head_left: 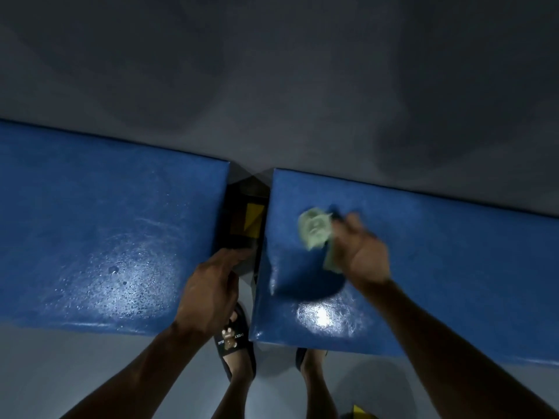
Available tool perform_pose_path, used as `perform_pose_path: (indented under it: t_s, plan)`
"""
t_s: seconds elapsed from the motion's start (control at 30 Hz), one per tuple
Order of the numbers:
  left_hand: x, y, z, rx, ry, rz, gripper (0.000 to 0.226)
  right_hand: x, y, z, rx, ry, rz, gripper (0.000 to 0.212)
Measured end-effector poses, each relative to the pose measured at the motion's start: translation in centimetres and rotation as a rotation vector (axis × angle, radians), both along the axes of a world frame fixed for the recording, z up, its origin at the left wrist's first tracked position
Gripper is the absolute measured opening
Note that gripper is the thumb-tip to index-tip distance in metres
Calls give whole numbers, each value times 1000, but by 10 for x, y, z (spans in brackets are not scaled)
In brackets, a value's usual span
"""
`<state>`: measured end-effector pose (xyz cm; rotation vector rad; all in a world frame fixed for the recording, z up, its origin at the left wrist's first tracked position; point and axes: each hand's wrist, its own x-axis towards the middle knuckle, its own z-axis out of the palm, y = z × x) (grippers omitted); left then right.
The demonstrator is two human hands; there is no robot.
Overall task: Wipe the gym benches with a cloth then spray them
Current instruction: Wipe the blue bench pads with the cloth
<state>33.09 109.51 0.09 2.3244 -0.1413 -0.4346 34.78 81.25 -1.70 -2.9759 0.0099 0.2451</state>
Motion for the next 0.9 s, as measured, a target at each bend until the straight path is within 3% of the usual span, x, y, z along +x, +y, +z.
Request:
perform_pose_path:
  t_s: [0.1,0.17,0.33,0.4,0.47,0.57,0.7,0.8,0.9]
  plan:
    - [-1,-8,1,-31,5,-12,49,-7,-33,1,104,-77,-599,44]
    - [-3,-13,-2,-41,6,-27,53,-23,-8,-7,130,-126,-682,44]
    - [-11,-27,3,-73,12,-43,55,-69,85,-4,171,-28,-157,44]
    - [-14,-30,7,-84,14,-40,54,-74,77,2,126,-5,138,45]
    - [-15,-32,8,-59,7,-30,56,-73,37,2,59,-46,268,41]
    - [-19,-36,7,-12,-6,-54,56,-74,-46,5,-65,34,3,47]
    - [-24,-41,6,-19,-8,-65,51,-95,-104,14,-113,66,-514,32]
    - [-29,-42,6,-53,-10,-86,53,-100,-44,3,-50,50,-792,32]
    - [-33,-42,9,-66,-24,-108,49,-107,56,-7,147,-32,-640,42]
